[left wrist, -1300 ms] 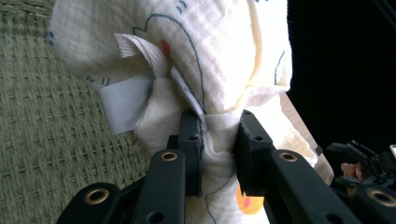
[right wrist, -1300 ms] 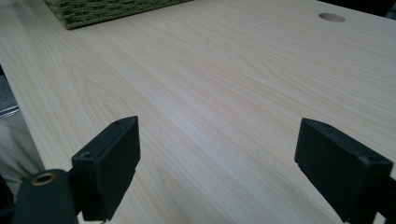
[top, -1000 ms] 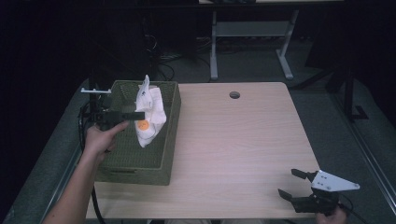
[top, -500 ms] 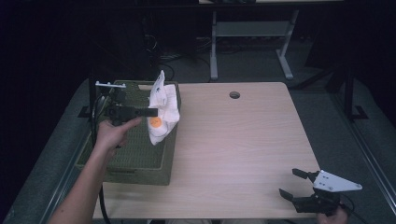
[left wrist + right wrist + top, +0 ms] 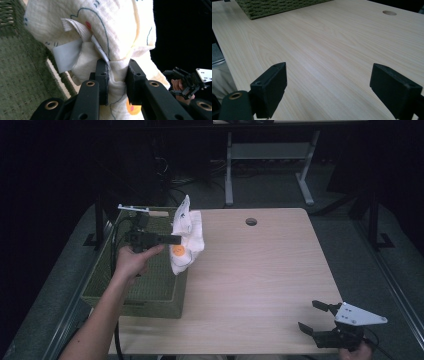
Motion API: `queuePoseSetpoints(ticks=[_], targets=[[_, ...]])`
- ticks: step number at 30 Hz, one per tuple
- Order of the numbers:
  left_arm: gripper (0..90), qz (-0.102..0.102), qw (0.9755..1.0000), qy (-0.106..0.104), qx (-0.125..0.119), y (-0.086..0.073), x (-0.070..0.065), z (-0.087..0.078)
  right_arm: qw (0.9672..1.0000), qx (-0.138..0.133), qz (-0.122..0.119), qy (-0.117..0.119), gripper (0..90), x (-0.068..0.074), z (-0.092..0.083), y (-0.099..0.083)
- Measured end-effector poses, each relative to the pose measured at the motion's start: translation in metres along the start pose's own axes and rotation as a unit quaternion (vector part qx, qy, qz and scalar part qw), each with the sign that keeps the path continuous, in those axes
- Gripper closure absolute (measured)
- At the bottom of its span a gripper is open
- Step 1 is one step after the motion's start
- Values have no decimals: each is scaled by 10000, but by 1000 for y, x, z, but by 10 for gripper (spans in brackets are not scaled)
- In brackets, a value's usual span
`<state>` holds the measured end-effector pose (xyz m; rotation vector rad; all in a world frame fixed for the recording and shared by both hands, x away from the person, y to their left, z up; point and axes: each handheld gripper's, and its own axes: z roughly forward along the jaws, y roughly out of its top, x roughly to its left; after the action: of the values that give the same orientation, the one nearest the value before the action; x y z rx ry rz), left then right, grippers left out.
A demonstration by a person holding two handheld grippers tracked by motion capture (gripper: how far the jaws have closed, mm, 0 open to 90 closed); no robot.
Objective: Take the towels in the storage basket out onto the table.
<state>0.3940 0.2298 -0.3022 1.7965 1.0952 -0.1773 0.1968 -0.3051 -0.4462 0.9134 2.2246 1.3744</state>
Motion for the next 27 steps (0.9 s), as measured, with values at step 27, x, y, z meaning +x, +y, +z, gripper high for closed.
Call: queuePoseSetpoints(ticks=[27], targets=[[747, 346, 9985, -227, 360, 13, -42, 63, 10000, 69, -20, 39, 138, -1, 3, 1]])
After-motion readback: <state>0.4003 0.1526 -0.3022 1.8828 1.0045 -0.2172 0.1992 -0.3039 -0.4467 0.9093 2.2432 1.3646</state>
